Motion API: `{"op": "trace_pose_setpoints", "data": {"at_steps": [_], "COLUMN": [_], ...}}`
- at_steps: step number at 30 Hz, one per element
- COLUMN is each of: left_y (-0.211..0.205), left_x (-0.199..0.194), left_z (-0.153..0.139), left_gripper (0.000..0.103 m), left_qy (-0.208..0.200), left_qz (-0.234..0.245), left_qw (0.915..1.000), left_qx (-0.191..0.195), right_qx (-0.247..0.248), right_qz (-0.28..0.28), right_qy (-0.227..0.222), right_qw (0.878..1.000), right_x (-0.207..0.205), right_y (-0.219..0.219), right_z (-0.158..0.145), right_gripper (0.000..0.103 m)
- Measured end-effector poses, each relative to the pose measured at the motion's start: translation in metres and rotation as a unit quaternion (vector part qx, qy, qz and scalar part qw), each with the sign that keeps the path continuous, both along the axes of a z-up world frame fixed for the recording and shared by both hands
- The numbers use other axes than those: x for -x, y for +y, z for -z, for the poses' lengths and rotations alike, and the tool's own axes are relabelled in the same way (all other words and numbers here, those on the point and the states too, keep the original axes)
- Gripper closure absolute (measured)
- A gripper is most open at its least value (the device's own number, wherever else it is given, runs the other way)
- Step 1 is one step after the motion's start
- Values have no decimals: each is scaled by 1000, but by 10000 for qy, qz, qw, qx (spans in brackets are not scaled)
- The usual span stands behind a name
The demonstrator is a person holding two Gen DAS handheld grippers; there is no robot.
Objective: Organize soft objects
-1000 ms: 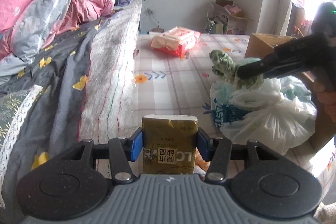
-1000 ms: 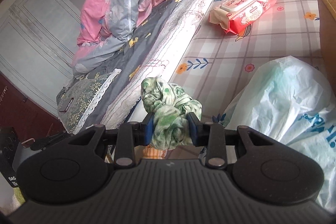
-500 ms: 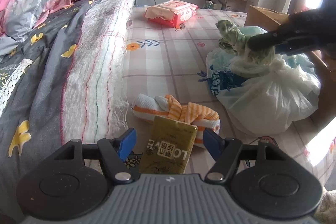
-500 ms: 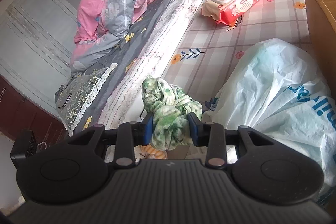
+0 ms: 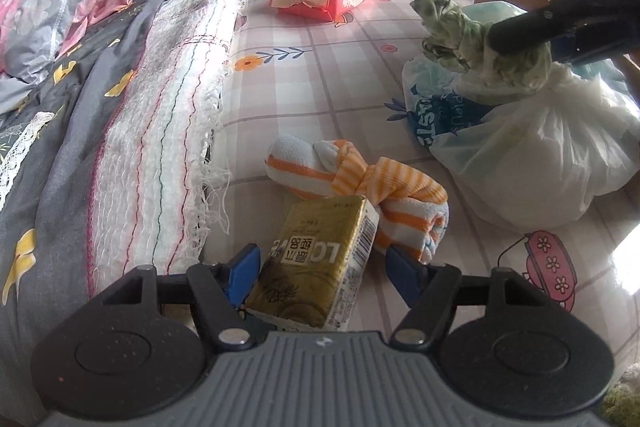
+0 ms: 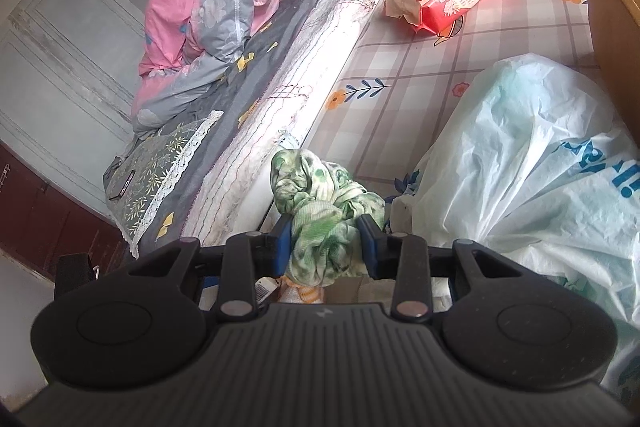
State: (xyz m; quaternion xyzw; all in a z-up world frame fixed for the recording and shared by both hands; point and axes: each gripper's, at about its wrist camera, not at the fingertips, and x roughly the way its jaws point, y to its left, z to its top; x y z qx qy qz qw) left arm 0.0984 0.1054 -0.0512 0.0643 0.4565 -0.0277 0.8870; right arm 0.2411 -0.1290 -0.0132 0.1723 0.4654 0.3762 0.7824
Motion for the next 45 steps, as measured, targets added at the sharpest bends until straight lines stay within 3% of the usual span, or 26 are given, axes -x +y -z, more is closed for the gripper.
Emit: {"op": "trace_pose_setpoints", "data": {"at_steps": [5,7,13,21,26,31,35,39,42,45], "left_y": [6,8,13,8,-20,-74,-120,-164,-192,-216], "left_x": [-8,-10,-1,25,18,-4,-26,-48,-63,-74], "left_z": [8,9,-2,-54,-89,-105,-109,-106,-99,-92], "left_gripper": [29,43,51,51,51,51,51,51,51,51], "left_qy": [226,249,160,-314,-704,-955,-1010,-978,-908,-744], "left_qz": [2,-110,-373,-586,-273,374,938,1415,1675,1868], "left_qw": [9997,9996,9989,9967,9946,9894,9837,9770,9724,9687], "left_qx": [81,108,243,462,705,1024,1157,1264,1347,1457], "right_qx": [20,0,-146,-539,-608,196,1166,2119,2867,3441], "right_qz": [-17,8,128,398,863,1667,2157,2289,2321,2233], "right_qy": [16,30,30,-92,-487,-1035,-1010,-784,-706,-705], "right_qw": [10000,10000,9998,9977,9932,9804,9642,9469,9268,9093], "right_x": [4,6,10,28,44,59,64,59,50,40], "right_y": [-3,-6,-20,-61,-119,-196,-252,-290,-309,-315], "right_z": [2,3,2,-11,-32,-51,-42,-23,-10,2], "right_gripper": [69,69,69,69,69,69,69,69,69,63]}}
